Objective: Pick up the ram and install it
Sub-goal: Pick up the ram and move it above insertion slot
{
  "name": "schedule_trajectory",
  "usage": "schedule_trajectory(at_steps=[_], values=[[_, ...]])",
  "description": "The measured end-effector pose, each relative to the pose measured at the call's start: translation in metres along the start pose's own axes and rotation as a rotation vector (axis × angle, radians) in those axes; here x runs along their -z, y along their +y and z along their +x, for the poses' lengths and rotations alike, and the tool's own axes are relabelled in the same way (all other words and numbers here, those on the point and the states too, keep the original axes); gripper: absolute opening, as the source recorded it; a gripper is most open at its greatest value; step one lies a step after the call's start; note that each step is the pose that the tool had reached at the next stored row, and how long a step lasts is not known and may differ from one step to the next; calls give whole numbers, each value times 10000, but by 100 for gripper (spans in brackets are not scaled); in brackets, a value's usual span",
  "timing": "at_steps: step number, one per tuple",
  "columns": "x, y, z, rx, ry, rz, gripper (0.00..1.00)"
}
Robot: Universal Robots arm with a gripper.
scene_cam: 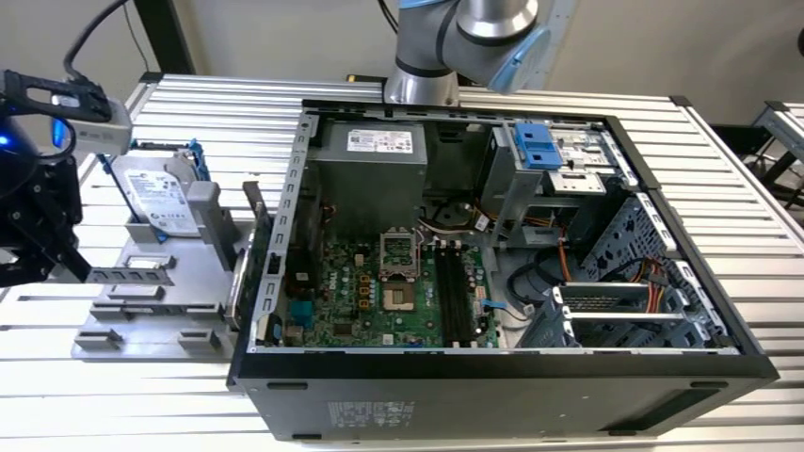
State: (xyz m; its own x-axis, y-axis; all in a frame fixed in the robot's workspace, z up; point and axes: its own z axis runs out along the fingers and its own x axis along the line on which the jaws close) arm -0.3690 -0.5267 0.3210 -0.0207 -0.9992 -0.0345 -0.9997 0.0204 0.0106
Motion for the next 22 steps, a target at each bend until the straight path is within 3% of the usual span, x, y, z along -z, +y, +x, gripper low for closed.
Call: schedule_trajectory(at_steps=[22], values=[[321,3,-11,0,0,0,0]])
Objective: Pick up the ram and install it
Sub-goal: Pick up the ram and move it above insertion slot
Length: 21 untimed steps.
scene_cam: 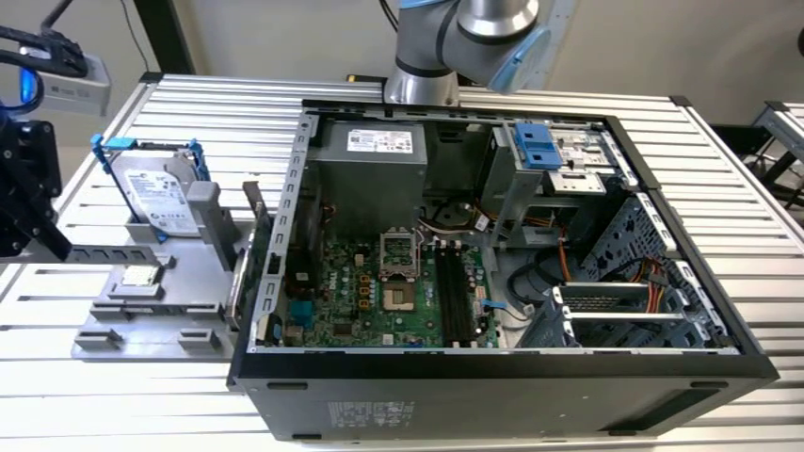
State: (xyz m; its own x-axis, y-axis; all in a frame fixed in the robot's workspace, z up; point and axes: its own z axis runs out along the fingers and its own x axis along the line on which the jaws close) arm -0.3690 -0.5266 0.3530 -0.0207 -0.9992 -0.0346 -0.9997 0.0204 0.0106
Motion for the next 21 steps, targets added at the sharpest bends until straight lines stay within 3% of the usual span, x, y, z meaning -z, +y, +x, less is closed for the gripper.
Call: schedule_trajectory(at_steps=[12,21], values=[[138,3,-69,0,-2,-2,0],[136,3,-98,0,-3,2,0]])
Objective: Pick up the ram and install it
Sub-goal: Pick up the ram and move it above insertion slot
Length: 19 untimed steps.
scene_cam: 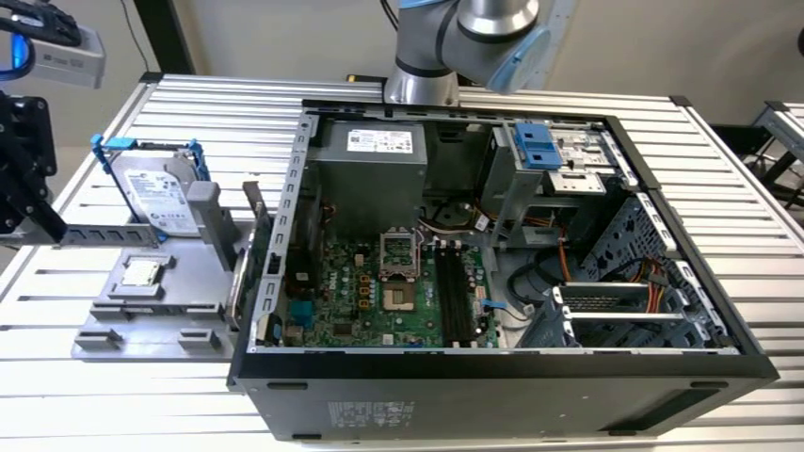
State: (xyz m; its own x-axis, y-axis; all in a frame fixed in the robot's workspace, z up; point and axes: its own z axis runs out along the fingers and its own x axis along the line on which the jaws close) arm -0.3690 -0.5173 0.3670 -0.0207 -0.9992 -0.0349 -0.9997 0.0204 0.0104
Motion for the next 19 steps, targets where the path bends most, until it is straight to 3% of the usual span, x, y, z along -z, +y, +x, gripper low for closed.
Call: schedule_trajectory(at_steps=[10,19], values=[[41,3,-120,-1,0,-1,0],[139,4,-145,0,-1,1,0]])
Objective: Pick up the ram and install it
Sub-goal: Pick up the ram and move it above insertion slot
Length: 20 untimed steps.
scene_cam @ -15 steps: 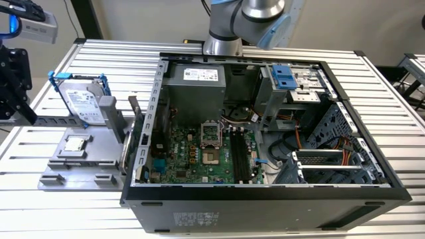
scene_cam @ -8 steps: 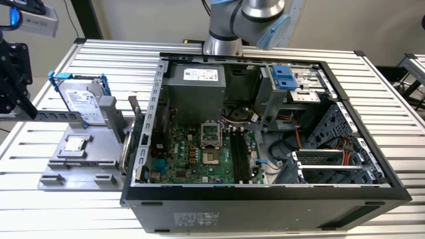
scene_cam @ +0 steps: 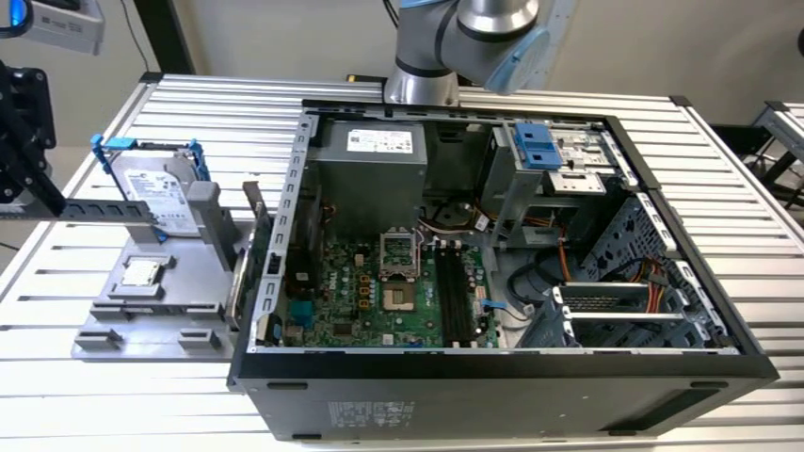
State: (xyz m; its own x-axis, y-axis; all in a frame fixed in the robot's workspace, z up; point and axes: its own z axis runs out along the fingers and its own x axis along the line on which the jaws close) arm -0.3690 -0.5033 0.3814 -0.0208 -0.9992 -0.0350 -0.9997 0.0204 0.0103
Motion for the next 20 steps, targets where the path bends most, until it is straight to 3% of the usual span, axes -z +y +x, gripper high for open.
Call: schedule_trajectory(at_steps=[14,20], values=[[3,-5,-1,-5,3,-3,0],[2,-92,-4,-4,1,-2,0]])
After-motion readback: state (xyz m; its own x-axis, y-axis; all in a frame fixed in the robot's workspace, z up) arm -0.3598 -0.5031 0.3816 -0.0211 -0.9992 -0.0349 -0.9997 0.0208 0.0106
